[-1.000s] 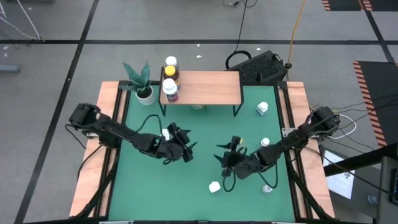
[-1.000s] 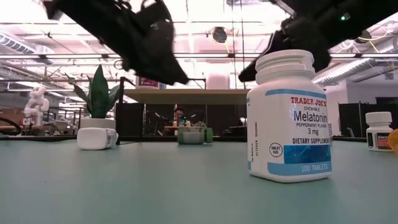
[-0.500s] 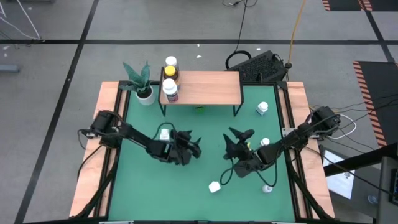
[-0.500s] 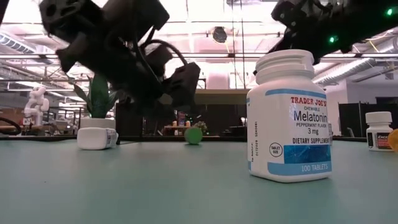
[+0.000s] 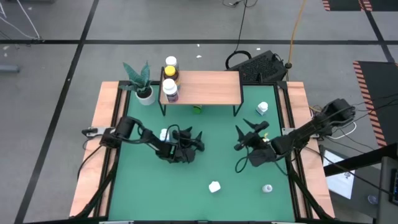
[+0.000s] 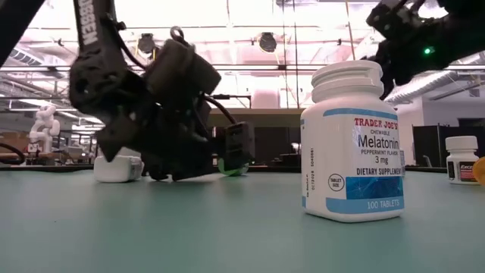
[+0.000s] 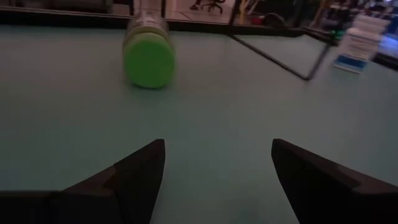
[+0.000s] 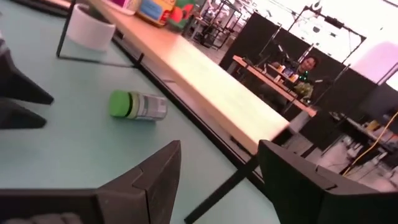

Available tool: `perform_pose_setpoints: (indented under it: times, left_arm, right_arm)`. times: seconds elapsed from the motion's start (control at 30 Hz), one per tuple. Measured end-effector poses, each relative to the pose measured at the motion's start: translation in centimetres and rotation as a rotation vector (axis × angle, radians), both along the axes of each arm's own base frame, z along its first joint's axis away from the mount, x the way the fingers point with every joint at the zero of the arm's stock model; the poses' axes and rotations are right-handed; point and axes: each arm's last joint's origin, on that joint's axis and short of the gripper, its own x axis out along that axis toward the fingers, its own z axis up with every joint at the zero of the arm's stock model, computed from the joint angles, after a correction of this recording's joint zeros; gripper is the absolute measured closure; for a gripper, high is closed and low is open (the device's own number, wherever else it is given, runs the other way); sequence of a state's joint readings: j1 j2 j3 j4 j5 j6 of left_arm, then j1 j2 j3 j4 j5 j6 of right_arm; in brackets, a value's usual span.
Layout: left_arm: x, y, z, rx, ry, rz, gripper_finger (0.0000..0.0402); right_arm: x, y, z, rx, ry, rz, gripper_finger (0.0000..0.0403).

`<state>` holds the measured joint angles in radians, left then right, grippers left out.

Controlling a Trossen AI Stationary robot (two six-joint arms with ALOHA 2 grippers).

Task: Pick and place medicine bottles onto shelf by color
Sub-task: Put the light green pill bottle on the shelf

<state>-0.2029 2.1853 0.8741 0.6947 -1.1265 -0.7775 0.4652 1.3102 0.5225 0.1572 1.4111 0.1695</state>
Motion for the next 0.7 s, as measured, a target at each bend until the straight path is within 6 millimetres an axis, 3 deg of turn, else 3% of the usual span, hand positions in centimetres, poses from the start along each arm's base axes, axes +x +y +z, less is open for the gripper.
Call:
perform_pose_setpoints:
  times: [0.3, 0.53, 0.7]
  left_arm:
    - [0.9, 4.1, -0.5, -0.036, 0.108, -0.079, 0.0103]
    - [0.9, 4.1, -0.3, -0.024, 0.048, -0.026, 0.0103]
    - [1.6, 4.2, -2.1, 0.075, 0.031, 0.002, 0.0103]
  right_arm:
    - [-1.6, -0.5, 2.0, 0.086, -0.087, 0.066, 0.0193]
    - [-1.6, -0.5, 2.3, 0.076, -0.066, 0.084, 0.0193]
    - [-1.6, -0.5, 2.3, 0.063, -0.051, 0.085, 0.0193]
